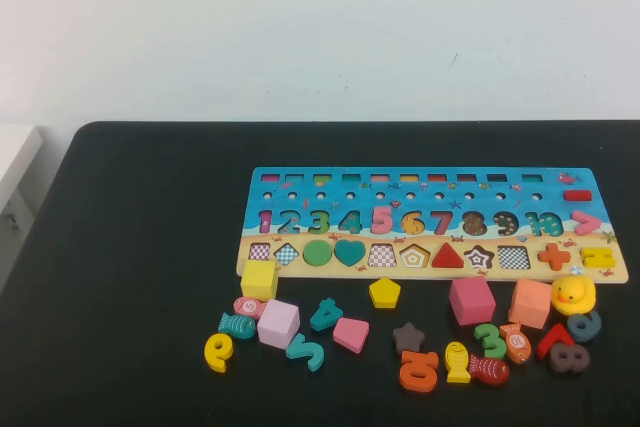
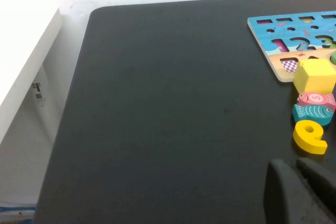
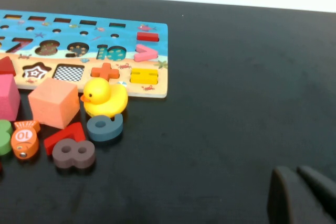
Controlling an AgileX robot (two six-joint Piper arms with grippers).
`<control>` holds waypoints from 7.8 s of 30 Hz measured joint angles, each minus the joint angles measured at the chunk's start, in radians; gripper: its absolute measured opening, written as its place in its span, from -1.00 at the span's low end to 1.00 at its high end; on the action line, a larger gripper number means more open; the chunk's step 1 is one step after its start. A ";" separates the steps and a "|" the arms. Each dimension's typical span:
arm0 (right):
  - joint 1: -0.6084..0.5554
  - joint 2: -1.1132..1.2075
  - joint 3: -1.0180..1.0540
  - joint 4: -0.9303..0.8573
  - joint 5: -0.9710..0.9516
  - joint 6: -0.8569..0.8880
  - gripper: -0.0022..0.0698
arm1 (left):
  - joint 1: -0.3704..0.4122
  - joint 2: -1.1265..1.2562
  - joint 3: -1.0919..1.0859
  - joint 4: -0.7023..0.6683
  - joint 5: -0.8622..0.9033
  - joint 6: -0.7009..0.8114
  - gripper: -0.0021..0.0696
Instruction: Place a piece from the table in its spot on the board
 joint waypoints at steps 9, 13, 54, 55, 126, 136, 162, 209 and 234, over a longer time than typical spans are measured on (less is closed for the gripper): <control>0.000 0.000 0.000 0.000 0.000 0.000 -0.89 | 0.000 0.000 0.000 0.000 0.000 0.000 -0.95; 0.000 0.000 0.000 -0.002 0.000 0.000 -0.89 | 0.000 0.000 0.000 0.000 0.000 0.000 -0.95; 0.000 0.000 0.000 0.006 0.000 0.000 -0.89 | 0.000 0.000 0.002 0.037 -0.040 0.020 -0.95; 0.000 0.000 0.000 0.006 0.000 0.000 -0.89 | 0.000 0.000 0.002 0.042 -0.058 0.023 -0.95; 0.000 0.000 0.000 0.006 0.000 0.000 -0.89 | -0.515 1.864 -1.331 -0.275 0.289 0.046 -0.93; 0.000 0.000 0.000 0.006 0.000 0.000 -0.89 | -0.598 2.100 -1.652 0.028 0.486 -0.256 -0.03; 0.000 0.000 0.000 0.006 0.000 0.000 -0.89 | -0.600 2.280 -1.823 0.042 0.493 -0.428 0.28; 0.000 0.000 0.000 0.006 0.000 -0.021 -0.89 | -0.604 2.305 -1.940 0.030 0.528 -0.381 -0.06; 0.000 0.000 0.000 0.006 0.000 -0.026 -0.89 | -0.608 2.385 -2.021 0.032 0.474 -0.273 -0.06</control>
